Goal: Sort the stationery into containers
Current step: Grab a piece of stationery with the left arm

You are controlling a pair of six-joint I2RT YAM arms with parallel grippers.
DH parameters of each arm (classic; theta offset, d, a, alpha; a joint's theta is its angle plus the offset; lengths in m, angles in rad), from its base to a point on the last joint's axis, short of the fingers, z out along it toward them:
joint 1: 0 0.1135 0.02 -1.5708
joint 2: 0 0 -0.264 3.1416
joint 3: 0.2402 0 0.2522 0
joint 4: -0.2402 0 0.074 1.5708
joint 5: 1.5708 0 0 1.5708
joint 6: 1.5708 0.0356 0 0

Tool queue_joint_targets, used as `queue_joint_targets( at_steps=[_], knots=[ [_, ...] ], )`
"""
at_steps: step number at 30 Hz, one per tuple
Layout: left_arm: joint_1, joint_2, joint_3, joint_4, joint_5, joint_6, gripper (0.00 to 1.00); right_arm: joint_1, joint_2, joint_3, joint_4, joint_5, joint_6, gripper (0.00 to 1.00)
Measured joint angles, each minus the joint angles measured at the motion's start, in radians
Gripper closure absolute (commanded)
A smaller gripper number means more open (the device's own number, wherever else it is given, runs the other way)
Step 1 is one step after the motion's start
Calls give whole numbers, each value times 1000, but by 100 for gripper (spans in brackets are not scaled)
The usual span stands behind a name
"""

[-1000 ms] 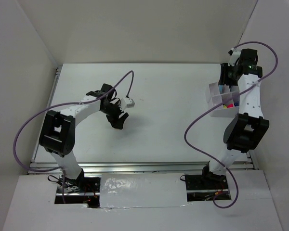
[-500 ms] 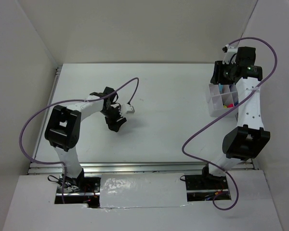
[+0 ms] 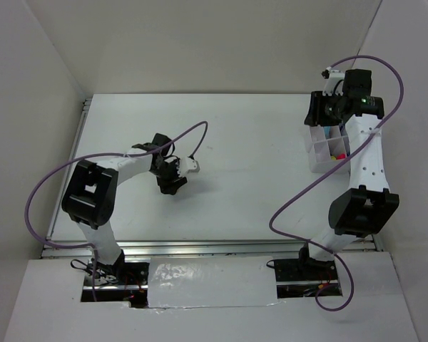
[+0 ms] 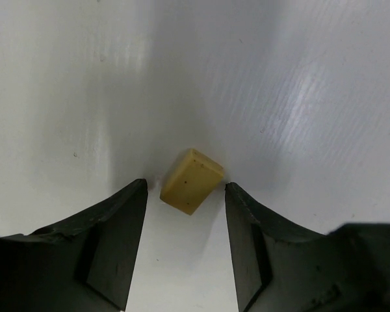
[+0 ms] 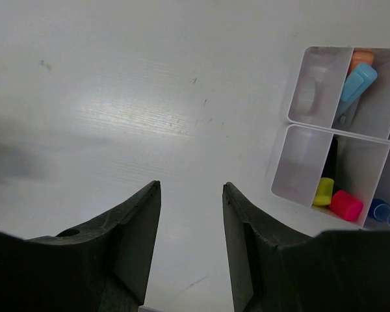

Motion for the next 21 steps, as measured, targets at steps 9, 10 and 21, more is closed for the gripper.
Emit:
queue_joint_targets(
  at_steps=[9, 10, 21],
  knots=[
    [-43, -6, -18, 60, -16, 36, 49, 10, -8, 0, -16, -5, 0, 51],
    [-46, -6, -18, 60, -16, 40, 51, 11, -8, 0, -17, -5, 0, 51],
    [-55, -39, -64, 105, -18, 33, 81, 29, -46, -13, -25, -50, 3, 51]
  ],
)
